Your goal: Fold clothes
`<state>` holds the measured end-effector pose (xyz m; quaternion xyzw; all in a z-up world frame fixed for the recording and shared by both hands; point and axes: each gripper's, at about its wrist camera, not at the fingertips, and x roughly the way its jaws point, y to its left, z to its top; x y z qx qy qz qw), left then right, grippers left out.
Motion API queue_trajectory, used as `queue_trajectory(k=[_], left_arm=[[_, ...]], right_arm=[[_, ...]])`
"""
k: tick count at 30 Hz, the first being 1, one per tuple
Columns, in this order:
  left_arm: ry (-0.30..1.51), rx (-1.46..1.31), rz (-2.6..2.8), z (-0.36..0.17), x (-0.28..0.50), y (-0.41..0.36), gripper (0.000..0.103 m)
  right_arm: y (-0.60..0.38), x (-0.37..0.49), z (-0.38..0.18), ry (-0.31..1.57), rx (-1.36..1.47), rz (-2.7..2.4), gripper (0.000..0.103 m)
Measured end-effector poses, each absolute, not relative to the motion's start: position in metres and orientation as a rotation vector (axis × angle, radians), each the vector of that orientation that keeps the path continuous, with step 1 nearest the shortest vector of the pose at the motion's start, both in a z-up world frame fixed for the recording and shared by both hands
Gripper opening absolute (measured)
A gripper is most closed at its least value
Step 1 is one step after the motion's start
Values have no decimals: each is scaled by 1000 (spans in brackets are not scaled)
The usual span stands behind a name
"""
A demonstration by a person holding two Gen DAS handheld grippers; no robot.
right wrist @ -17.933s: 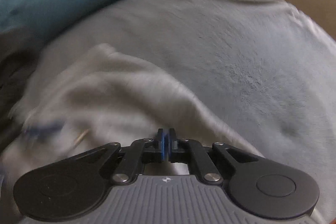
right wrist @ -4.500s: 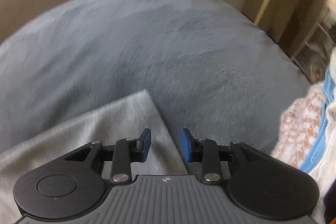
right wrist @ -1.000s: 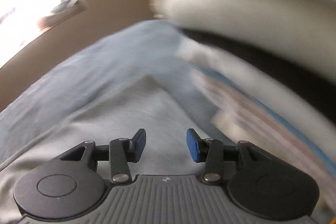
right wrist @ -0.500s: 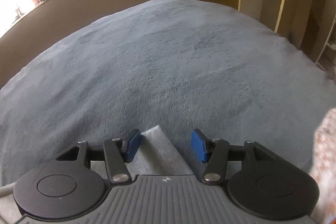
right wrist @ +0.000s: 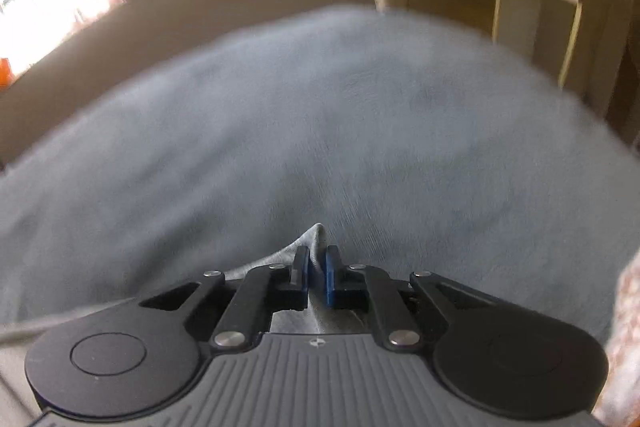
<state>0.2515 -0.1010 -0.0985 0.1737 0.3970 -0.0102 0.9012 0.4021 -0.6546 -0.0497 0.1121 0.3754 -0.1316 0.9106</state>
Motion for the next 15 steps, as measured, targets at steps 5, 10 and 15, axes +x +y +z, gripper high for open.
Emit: queue_trajectory(k=[5,10,15], left_arm=[[823,364,-16,-98,252,-102,53],[829,361,-12,-97,252,-101,53],[825,352,-22,-97,251,-98,53]], right_arm=[[-648,420,-64,794,126,-339,6],[-651,427,-66,781,142,-468,15],[-658,396,-31,770,324,-349,16]])
